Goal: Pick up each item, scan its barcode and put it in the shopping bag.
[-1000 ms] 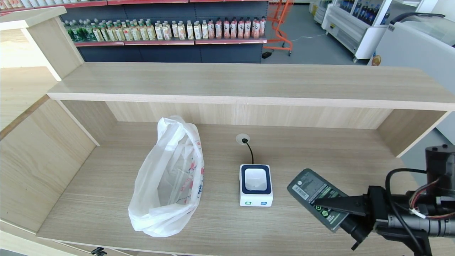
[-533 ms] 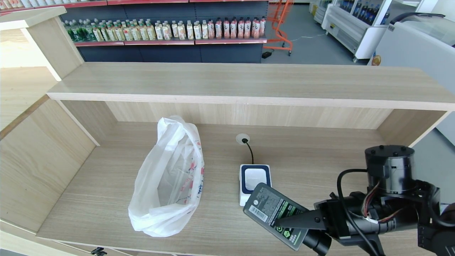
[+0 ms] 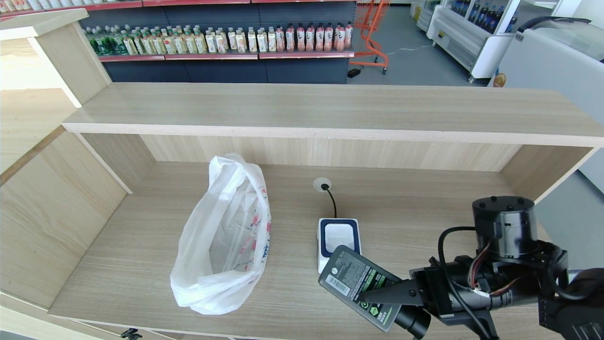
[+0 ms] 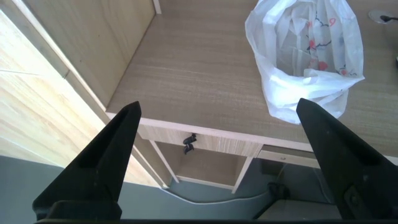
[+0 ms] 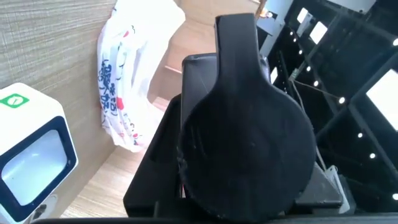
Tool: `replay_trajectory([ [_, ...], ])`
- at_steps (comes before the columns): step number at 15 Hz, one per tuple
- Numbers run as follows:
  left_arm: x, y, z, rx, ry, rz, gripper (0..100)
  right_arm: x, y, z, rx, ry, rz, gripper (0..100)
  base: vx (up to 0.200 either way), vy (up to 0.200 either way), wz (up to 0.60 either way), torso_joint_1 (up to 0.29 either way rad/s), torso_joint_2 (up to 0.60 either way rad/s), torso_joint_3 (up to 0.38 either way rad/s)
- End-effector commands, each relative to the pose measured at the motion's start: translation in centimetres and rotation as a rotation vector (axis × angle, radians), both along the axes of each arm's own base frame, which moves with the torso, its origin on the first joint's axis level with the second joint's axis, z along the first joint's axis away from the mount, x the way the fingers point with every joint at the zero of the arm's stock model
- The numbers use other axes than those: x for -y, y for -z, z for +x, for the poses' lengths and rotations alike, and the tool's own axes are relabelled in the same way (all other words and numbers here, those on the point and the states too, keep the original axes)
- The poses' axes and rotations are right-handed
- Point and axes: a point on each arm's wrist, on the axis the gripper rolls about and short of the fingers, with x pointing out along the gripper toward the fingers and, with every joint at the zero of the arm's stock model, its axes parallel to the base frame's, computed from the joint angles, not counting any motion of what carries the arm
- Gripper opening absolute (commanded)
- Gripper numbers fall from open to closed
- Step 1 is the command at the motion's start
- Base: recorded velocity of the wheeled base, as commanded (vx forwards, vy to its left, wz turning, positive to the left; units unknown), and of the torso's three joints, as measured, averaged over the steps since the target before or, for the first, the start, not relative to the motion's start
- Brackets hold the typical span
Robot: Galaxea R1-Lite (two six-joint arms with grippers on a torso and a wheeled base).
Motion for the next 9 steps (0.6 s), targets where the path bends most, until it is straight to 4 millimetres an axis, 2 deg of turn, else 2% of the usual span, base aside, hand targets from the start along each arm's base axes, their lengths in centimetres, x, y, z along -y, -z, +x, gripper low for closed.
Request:
replay_trajectory([
  [1,0.0,0.0,0.0,0.000,0.000,0.000,100,-0.1,0.3,0.3,-0.007,0.001,-0.005,0,0.000,0.000,0.00,0.000,0.00,0.000],
  [4,0.0,0.0,0.0,0.000,0.000,0.000,100,-1.4,-0.3,1.1,0.047,-0.024,0.024,0,0.000,0.000,0.00,0.000,0.00,0.000],
  [9,0.0,0.0,0.0,0.000,0.000,0.000,100,-1.4,-0.5,1.3,0.064,-0.024,0.034,0,0.000,0.000,0.00,0.000,0.00,0.000],
])
